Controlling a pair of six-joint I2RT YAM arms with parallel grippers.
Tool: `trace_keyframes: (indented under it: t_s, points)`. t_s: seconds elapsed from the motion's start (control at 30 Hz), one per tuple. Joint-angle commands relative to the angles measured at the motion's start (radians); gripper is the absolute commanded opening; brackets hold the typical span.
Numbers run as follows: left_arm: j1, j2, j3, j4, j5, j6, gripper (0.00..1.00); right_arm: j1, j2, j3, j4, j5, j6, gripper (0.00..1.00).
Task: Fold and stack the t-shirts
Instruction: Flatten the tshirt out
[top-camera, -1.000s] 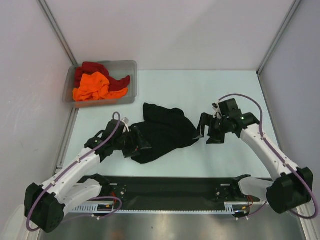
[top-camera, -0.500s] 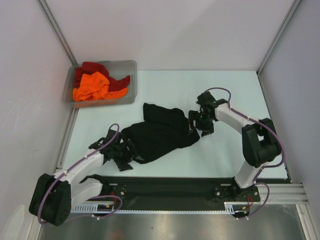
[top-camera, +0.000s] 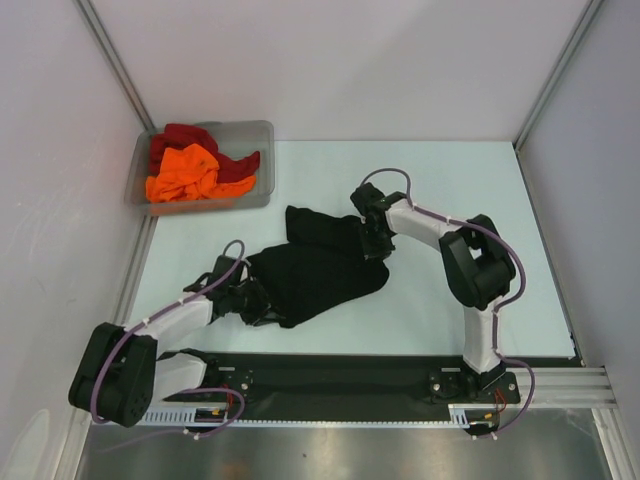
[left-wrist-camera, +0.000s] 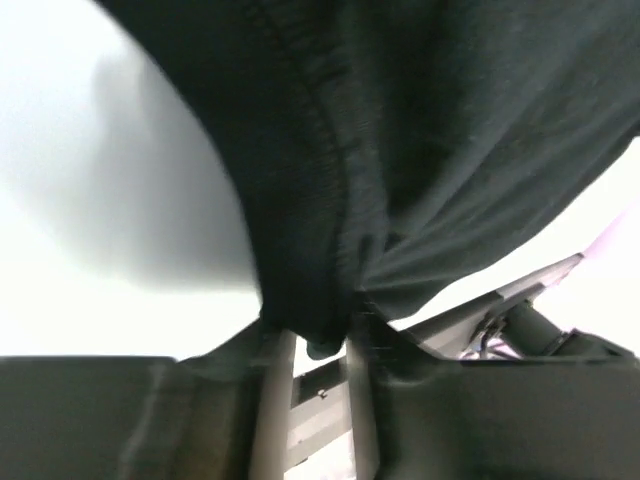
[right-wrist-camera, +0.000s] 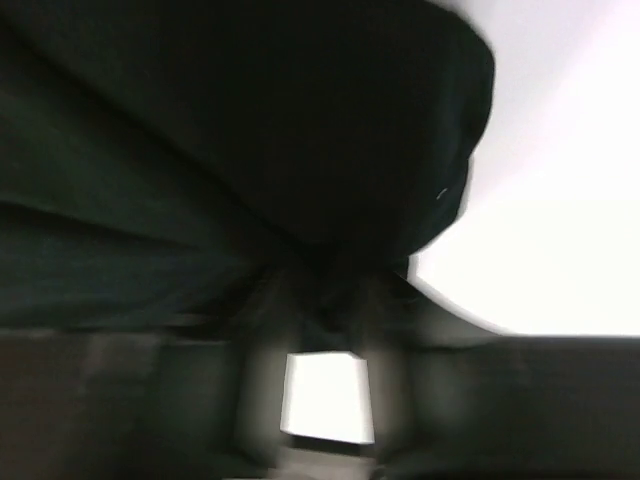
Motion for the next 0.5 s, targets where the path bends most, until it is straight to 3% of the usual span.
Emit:
trace_keyframes:
  t_s: [0.0, 0.03, 0.07, 0.23, 0.47]
  points:
    - [0.007, -0.042, 0.099, -0.101, -0.096, 0.118, 0.18, 0.004, 0.013, 0.079, -0.004, 0.113, -0.012, 0.23]
    - [0.008, -0.071, 0.119, -0.157, -0.123, 0.15, 0.15, 0.002, 0.007, 0.102, -0.01, 0.13, -0.012, 0.0]
    - [0.011, -0.096, 0.172, -0.191, -0.15, 0.168, 0.0, 0.001, 0.005, 0.116, -0.024, 0.156, -0.015, 0.0]
    - [0.016, -0.212, 0.381, -0.372, -0.275, 0.257, 0.0, -0.006, -0.094, 0.174, -0.136, 0.182, 0.009, 0.0]
    - [0.014, -0.301, 0.76, -0.515, -0.283, 0.311, 0.0, -0.07, -0.505, 0.075, -0.235, -0.008, 0.141, 0.0]
